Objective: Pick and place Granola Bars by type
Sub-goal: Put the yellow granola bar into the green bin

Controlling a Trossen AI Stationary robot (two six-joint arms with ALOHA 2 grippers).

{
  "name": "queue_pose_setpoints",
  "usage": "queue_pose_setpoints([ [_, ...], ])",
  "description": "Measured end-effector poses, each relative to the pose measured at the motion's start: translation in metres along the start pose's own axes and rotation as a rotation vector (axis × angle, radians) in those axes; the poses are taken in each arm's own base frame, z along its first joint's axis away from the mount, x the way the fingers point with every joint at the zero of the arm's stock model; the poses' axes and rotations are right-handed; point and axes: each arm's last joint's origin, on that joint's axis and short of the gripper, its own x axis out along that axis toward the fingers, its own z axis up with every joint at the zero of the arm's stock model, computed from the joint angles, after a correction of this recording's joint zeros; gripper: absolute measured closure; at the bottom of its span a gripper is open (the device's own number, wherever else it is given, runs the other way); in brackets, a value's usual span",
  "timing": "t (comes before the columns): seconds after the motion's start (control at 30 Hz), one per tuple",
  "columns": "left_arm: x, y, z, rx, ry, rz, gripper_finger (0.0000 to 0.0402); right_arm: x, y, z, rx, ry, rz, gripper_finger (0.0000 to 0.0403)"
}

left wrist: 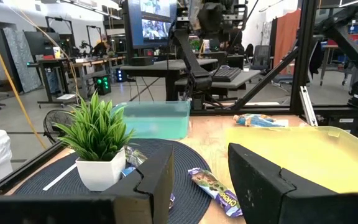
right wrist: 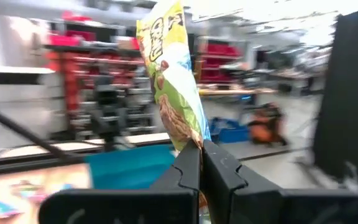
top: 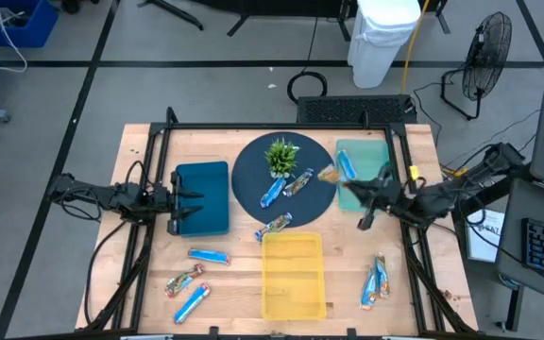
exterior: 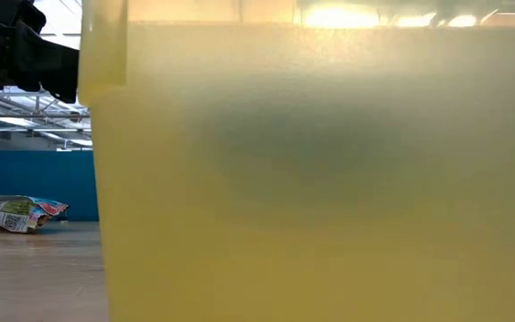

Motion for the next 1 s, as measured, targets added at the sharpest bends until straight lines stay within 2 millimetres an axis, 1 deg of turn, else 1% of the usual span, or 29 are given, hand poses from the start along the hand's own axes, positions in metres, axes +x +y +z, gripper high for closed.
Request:
queue_pose_setpoints([
  [0.13,0.000,0.000,0.000,0.000,0.000,0.000,0.0243,0.026,-0.007,-0.001,-0.001,0.108,0.022,0.0403],
  [0.2,0.000,0.000,0.000,0.000,0.000,0.000,0.0243,0.038,-0.016,0.005,-0.009,0.162,-0.010,0.0403],
  [0.3,0.000,0.000,0.000,0.000,0.000,0.000,0.0243,0.052,-0.038,0.021,-0.012,0.259,-0.076,0.0403],
  [0.4,0.000,0.000,0.000,0.000,-0.001,0.000,0.0243,0.058,-0.063,0.038,-0.007,0.389,-0.160,0.0403],
  [0.47,0.000,0.000,0.000,0.000,0.000,0.000,0.0243,0.057,-0.079,0.047,-0.009,0.487,-0.239,0.0403],
  [0.53,0.000,0.000,0.000,0.000,0.000,0.000,0.0243,0.054,-0.094,0.052,0.001,0.579,-0.330,0.0403],
  [0.57,0.000,0.000,0.000,0.000,0.000,0.000,0.0243,0.052,-0.101,0.051,0.011,0.626,-0.373,0.0403],
  [0.67,0.000,0.000,0.000,0.000,0.000,0.000,0.0243,0.043,-0.115,0.039,0.039,0.782,-0.454,0.0403],
  [0.77,0.000,0.000,0.000,0.000,0.000,0.000,0.0243,0.034,-0.124,0.020,0.054,0.917,-0.541,0.0403],
  [0.87,0.000,0.000,0.000,0.000,-0.001,0.000,0.0243,0.030,-0.132,-0.001,0.066,0.989,-0.612,0.0403],
  [1.0,0.000,0.000,0.000,0.000,0.000,0.000,0.0243,0.025,-0.140,-0.030,0.094,1.084,-0.648,0.0403],
])
